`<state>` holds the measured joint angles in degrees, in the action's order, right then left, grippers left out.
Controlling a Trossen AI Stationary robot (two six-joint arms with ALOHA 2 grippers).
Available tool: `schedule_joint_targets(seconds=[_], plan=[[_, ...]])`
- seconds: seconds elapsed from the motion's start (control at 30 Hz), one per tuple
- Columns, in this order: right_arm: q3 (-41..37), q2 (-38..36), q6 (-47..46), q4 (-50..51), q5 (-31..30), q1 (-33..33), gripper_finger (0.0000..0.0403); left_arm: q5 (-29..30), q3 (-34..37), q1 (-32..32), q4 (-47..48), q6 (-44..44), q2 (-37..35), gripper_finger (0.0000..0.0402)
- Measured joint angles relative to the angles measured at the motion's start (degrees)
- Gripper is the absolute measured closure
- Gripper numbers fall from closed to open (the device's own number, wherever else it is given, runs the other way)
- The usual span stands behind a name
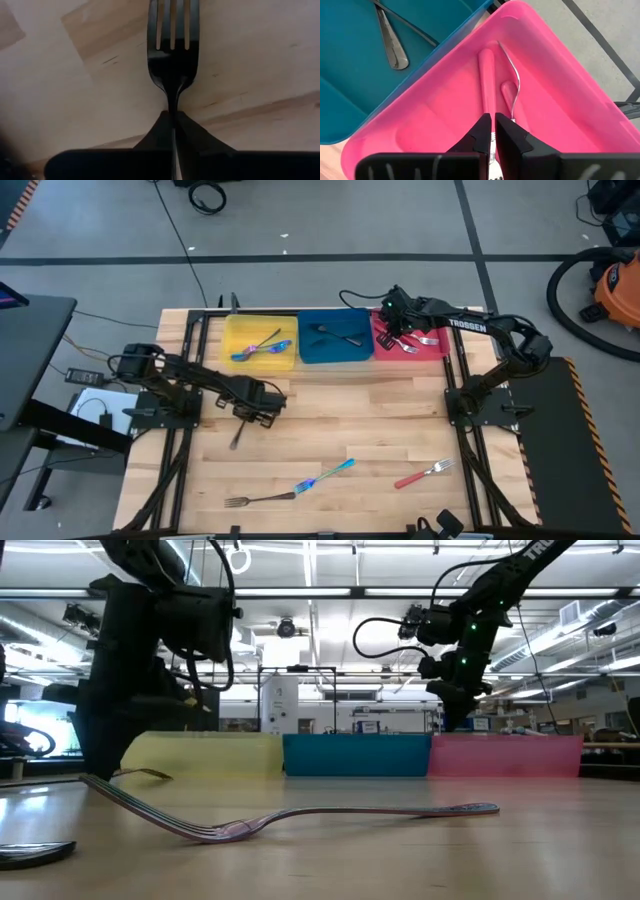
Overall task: Sort silverware by color (type)
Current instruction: Put the black fork into the blue bin
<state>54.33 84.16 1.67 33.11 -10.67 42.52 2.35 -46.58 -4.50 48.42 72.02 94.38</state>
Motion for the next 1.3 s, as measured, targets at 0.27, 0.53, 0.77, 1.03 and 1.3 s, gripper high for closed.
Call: schedule_joint_targets(seconds=[0.27,0.53,0.77,1.03,1.3], plan=[[0.0,0.0,0.0,0.0,0.0,0.0,0.0370,5.0,-5.2,2.5,1.5,-12.1,-1.4,0.0400],[0.0,0.0,-0.9,-0.5,0.1,0.0,0.0370,13.7,-16.2,10.4,-0.1,-30.4,-1.8,0.0401],[0.0,0.0,-2.6,-0.5,0.2,0.0,0.0370,16.4,-26.2,17.1,-10.3,-50.9,-1.8,0.0401],[0.0,0.0,-4.1,-0.5,0.3,0.0,0.0370,14.8,-31.1,23.9,-27.0,-70.7,-1.8,0.0401],[0.0,-0.2,-6.5,-2.0,-3.1,0.0,0.0370,4.1,-31.1,32.0,-35.1,-77.3,2.5,0.0401]])
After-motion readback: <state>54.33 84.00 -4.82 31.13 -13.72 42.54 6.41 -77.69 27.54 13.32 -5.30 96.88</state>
